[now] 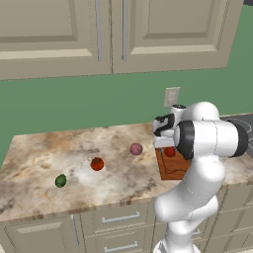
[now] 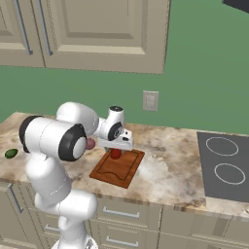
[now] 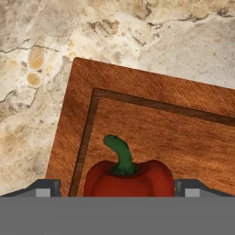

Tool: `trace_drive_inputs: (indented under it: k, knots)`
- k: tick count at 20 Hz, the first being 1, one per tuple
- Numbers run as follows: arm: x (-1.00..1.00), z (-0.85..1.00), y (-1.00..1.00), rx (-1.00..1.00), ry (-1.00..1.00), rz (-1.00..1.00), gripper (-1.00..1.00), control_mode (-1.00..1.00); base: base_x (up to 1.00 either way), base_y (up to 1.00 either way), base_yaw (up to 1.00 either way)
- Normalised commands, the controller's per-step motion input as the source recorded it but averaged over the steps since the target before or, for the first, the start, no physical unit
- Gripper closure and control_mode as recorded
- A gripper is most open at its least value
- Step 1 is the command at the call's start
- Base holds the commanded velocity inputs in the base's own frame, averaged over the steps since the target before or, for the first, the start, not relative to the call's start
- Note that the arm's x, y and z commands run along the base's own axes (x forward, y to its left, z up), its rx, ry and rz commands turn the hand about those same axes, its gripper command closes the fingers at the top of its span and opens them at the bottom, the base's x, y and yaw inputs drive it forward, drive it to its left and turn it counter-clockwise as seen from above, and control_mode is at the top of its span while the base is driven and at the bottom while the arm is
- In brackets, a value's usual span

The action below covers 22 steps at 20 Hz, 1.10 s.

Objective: Place the avocado, onion, tomato, and bell pepper on the cutting board.

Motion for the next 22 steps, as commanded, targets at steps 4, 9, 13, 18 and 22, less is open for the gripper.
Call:
trace_drive_inputs:
  k: [4,9,13,18,22]
  knots:
    - [-0.15,0.54,0.07,-0.03,-0.09,0.00,-1.00,-1.00,0.00,0.00,0.00]
    - [-0.22,0.62,0.09,-0.02,-0.09,0.00,-1.00,-1.00,0.00,0.00,0.00]
    - [-0.28,0.47,0.24,0.00,-0.05,0.00,-1.00,-1.00,0.00,0.00,0.00]
    - [-0.47,0.40,0.37,0.00,-0.06,0.00,-1.00,-1.00,0.00,0.00,0.00]
    - [-0.53,0.28,0.46,0.00,-0.07,0.00,-1.00,-1.00,0.00,0.00,0.00]
